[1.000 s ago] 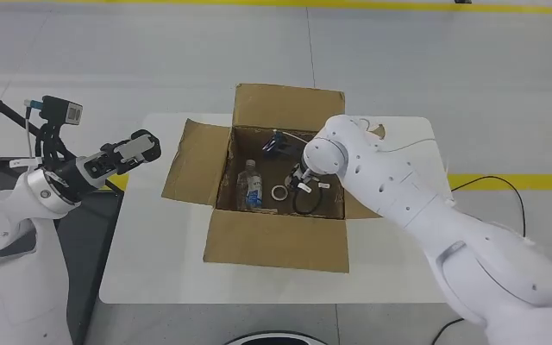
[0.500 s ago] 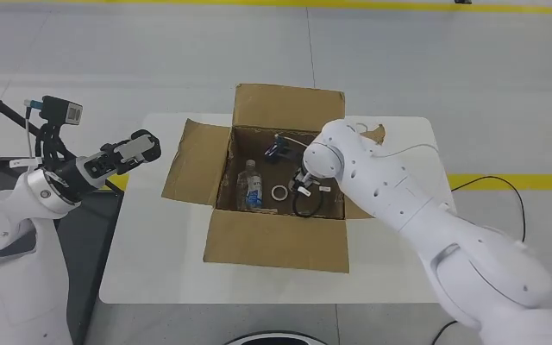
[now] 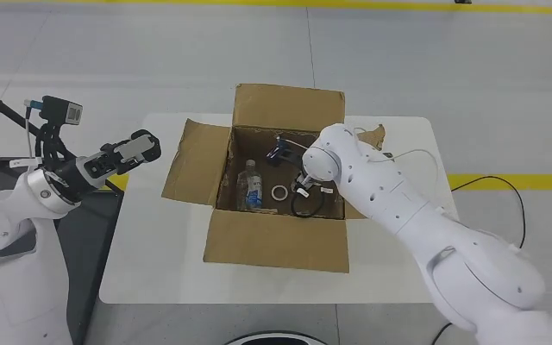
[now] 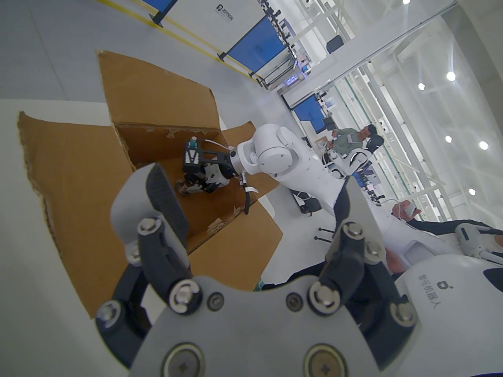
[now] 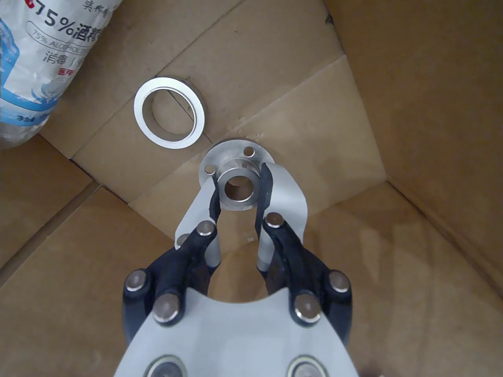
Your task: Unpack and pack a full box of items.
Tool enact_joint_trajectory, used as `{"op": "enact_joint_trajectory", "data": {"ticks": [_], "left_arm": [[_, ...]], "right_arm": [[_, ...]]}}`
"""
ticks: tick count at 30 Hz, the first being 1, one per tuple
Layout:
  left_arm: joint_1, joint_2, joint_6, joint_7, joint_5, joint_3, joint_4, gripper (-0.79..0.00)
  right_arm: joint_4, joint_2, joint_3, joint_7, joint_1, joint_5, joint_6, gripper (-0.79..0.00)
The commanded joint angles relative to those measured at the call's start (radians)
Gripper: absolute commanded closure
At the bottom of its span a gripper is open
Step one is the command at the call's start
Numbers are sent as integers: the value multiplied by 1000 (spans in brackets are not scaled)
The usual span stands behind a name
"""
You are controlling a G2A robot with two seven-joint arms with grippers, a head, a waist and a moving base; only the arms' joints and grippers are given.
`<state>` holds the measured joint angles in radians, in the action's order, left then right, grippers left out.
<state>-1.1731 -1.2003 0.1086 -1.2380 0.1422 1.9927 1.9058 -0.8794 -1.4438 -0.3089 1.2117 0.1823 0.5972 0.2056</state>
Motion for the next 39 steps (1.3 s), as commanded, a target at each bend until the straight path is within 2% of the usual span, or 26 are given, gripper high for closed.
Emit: {"op": "enact_joint_trajectory", "data": {"ticks": [1,15,17,24,29,33,36,37,38,39], "left_arm": [[0,0,0,0,0,0,0,-785],[0,0,0,0,0,0,0,-785],[0,0,0,0,0,0,0,-785],[0,0,0,0,0,0,0,-785],[0,0,0,0,0,0,0,-785],[0,0,0,0,0,0,0,-785],[0,0,0,0,0,0,0,-785],[0,0,0,0,0,0,0,-785],[0,0,0,0,0,0,0,-785],[0,0,0,0,0,0,0,-785]], "right_arm": [[2,-3,-3,1,3,9,-3,0],[31,-23,-28,14,19,42,1,0],[34,-26,-32,18,20,45,6,-62],[40,-33,-46,27,27,59,13,-185],[43,-35,-59,32,29,66,16,-237],[34,-34,-79,34,28,66,21,-354],[19,-28,-98,39,28,62,25,-388],[13,-26,-106,40,28,60,27,-443],[4,-22,-114,44,27,59,29,-680],[-7,-19,-122,48,27,58,30,-785]]}}
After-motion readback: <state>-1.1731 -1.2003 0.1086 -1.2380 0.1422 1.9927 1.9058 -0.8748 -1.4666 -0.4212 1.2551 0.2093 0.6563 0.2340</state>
